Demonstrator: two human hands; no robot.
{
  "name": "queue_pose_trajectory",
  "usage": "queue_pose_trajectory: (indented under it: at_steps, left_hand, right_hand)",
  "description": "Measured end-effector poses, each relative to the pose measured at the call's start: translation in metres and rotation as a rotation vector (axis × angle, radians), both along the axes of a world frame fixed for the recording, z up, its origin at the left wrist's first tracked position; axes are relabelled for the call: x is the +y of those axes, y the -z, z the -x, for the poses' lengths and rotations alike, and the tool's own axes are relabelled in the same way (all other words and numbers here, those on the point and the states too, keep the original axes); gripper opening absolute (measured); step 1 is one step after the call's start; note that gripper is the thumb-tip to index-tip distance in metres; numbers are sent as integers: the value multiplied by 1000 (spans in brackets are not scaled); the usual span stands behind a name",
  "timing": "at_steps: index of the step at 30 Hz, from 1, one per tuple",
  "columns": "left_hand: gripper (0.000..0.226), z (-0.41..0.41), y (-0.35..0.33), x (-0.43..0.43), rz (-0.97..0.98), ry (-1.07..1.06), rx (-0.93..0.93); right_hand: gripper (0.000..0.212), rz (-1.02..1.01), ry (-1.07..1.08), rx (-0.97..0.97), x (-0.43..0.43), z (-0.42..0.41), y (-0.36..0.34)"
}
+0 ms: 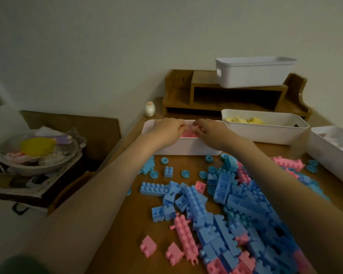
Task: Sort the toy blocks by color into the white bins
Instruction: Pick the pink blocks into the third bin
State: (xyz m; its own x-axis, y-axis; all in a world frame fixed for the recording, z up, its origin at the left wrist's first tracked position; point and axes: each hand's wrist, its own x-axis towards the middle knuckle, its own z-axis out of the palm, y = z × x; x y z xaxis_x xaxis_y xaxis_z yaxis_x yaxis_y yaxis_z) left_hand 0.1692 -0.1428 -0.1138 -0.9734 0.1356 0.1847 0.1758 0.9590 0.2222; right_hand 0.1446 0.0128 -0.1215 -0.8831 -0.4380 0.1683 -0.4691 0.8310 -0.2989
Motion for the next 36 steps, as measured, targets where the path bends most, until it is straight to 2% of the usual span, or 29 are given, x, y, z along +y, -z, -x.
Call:
queue_pose_trajectory:
  at_steps: [3, 7, 12, 17, 19, 21, 25, 28, 30, 36]
  left_hand:
    - [33, -4, -4, -1, 42, 23, -13]
    - [34, -33, -15, 2, 10, 58, 34]
    - [43, -111, -21, 4, -45, 353, -182]
    - [51, -153, 7, -2, 14, 404, -202]
    - [57, -159, 22, 1, 133, 391, -220]
    - [58, -162, 32, 3, 129, 342, -200]
    - [38, -162, 34, -3, 65, 197, -64]
    - [26, -162, 35, -10, 132, 58, -82]
    - [25, -163, 35, -12, 132, -4, -109]
    - [27, -177, 31, -9, -14, 61, 2]
  right_hand:
    - [46, 11, -28, -15, -1, -5, -3]
    - [43, 42, -119, 56, 7, -32, -16]
    - [52, 24, -234, -72, 31, -88, -25]
    - [56, -17, -255, -119, 46, -137, -25]
    - [57, -2, -251, -130, 47, -156, -21]
    - [57, 11, -264, -144, 46, -173, -15]
    - [56, 0, -302, -143, 48, -204, -1]
    - [51, -54, -302, -202, 53, -220, 11]
    - [42, -128, -342, -142, 55, -223, 21]
    - [34, -194, -288, -14, 57, -216, 34]
